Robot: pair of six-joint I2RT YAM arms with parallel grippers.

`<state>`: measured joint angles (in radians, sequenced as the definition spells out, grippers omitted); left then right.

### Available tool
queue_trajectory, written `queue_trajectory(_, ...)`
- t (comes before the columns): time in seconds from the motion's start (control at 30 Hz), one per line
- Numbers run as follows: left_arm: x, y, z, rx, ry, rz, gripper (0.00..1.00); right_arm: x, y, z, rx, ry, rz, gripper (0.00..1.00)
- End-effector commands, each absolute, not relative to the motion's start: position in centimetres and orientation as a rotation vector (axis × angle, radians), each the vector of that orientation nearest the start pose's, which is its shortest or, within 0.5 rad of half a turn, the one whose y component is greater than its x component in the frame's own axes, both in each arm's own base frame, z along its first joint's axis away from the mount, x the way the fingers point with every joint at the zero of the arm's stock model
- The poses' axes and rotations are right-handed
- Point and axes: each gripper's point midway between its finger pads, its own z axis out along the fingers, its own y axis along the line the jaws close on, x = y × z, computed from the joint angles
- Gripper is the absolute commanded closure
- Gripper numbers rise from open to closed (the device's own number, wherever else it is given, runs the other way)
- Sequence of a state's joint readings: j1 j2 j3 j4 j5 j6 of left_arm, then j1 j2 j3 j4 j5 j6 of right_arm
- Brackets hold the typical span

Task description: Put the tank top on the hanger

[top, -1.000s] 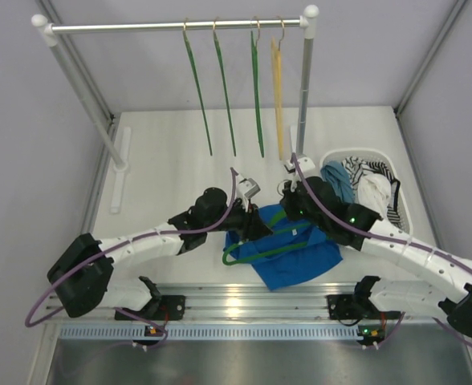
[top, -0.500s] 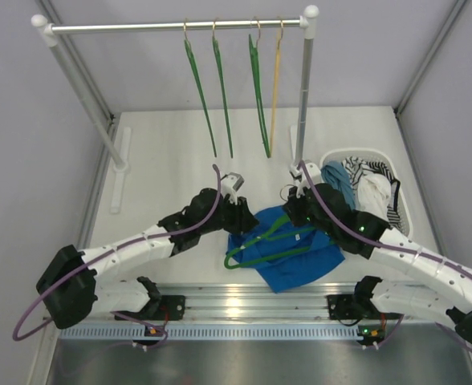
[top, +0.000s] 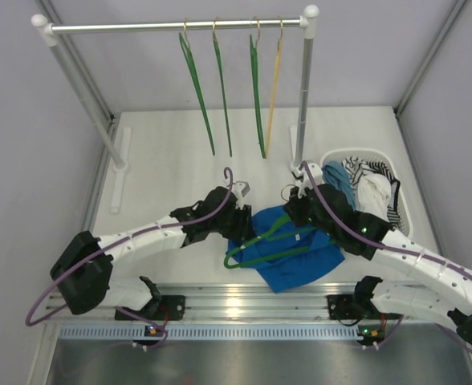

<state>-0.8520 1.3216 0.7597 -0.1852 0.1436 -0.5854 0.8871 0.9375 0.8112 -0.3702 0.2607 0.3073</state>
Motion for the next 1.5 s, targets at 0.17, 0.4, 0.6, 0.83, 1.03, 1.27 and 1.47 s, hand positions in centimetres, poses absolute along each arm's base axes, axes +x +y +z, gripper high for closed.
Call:
queue_trajectory(0.17,19.9,-31.0,9.7,0.432,2.493,-0.855,0.53,22.6,22.2,21.9,-0.404,1.974,0.503,1.00)
queue_trajectory(0.4,19.5,-30.1,8.4,0.445,2.542,-0.786,0.68,22.6,21.9,21.9,-0.388,1.976,0.491,1.00)
queue_trajectory(0.6,19.0,-29.5,8.5,0.445,2.541,-0.787,1.00,23.2,21.0,22.0,-0.339,1.975,0.437,1.00)
queue_trajectory(0.83,18.3,-27.9,8.1,0.436,2.537,-0.745,1.00,23.9,19.0,22.2,-0.252,1.976,0.329,1.00)
queue_trajectory(1.03,17.1,-26.4,7.7,0.412,2.548,-0.740,1.00,24.6,17.4,21.8,-0.181,1.985,0.226,1.00)
queue_trajectory(1.27,16.0,-25.3,8.8,0.386,2.521,-0.781,1.00,25.3,16.0,22.7,-0.101,1.961,0.143,1.00)
queue_trajectory(1.47,15.5,-24.9,10.2,0.398,2.510,-0.790,1.00,25.7,15.5,22.9,-0.071,1.948,0.113,1.00)
